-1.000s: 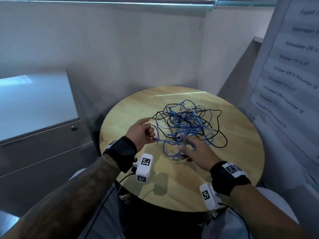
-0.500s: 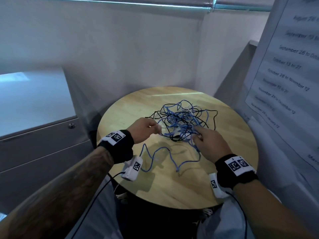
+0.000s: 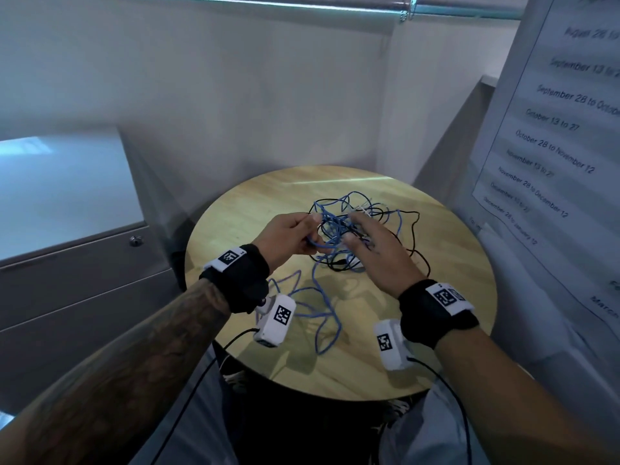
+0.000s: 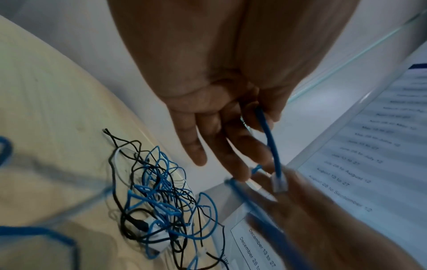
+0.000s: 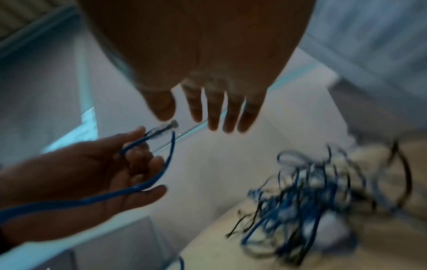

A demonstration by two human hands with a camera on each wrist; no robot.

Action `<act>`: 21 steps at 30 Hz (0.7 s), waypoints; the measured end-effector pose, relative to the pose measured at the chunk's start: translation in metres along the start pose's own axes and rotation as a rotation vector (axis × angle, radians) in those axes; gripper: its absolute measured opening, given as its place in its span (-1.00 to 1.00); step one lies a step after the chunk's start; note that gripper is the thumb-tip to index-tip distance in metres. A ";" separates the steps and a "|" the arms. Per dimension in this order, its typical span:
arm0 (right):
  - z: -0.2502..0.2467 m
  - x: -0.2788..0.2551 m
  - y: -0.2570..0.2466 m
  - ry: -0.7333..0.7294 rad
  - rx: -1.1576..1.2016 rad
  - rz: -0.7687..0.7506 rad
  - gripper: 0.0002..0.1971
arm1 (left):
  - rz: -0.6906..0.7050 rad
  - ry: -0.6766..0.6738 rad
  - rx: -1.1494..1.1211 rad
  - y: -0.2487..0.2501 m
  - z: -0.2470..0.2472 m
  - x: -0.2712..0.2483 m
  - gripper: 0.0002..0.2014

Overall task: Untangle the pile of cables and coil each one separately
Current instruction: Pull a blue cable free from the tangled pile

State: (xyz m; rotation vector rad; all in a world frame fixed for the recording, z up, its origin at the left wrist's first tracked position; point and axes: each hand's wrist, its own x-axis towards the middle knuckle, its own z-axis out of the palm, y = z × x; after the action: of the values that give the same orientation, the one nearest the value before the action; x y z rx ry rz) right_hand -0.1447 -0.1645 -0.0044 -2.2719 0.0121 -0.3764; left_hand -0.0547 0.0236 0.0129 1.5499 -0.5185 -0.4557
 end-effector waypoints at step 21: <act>0.049 -0.009 0.030 -0.053 -0.063 0.137 -0.73 | -0.306 -0.388 -0.631 -0.011 -0.003 -0.011 -0.82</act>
State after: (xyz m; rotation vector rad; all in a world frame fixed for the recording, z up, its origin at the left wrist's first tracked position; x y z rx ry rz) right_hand -0.1364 -0.1475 -0.0599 -2.3271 0.1534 -0.2462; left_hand -0.0617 0.0328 0.0016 0.9277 -0.3768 -1.0586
